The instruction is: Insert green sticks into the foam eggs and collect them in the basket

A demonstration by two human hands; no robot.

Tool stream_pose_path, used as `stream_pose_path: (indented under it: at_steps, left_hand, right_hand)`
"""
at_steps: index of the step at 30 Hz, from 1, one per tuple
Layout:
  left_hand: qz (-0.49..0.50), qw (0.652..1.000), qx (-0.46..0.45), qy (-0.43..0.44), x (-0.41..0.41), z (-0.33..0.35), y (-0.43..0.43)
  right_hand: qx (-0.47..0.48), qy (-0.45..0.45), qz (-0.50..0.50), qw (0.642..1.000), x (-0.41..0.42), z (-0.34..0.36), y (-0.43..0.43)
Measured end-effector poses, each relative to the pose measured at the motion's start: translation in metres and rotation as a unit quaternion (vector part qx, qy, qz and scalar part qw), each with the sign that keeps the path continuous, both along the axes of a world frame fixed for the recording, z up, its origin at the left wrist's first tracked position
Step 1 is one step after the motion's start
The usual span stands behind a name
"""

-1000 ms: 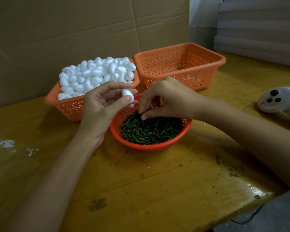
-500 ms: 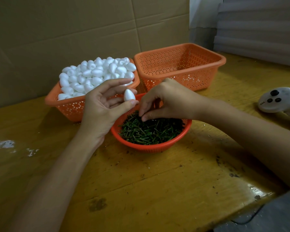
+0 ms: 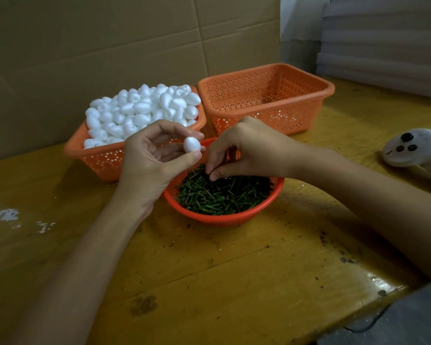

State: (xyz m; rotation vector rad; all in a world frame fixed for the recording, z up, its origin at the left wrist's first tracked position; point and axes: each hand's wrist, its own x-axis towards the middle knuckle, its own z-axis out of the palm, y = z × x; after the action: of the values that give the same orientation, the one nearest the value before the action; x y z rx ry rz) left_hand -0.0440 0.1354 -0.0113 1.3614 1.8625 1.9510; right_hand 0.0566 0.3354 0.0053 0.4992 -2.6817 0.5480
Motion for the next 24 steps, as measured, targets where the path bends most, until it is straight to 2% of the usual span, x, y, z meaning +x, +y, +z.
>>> stream_pose_path:
  at_steps: [24]
  left_hand:
    - [-0.006,1.0,-0.008,0.029,-0.0009,-0.002,0.0014]
  right_hand:
    - [0.005,-0.004,-0.008,1.0,0.0007,0.001,-0.0012]
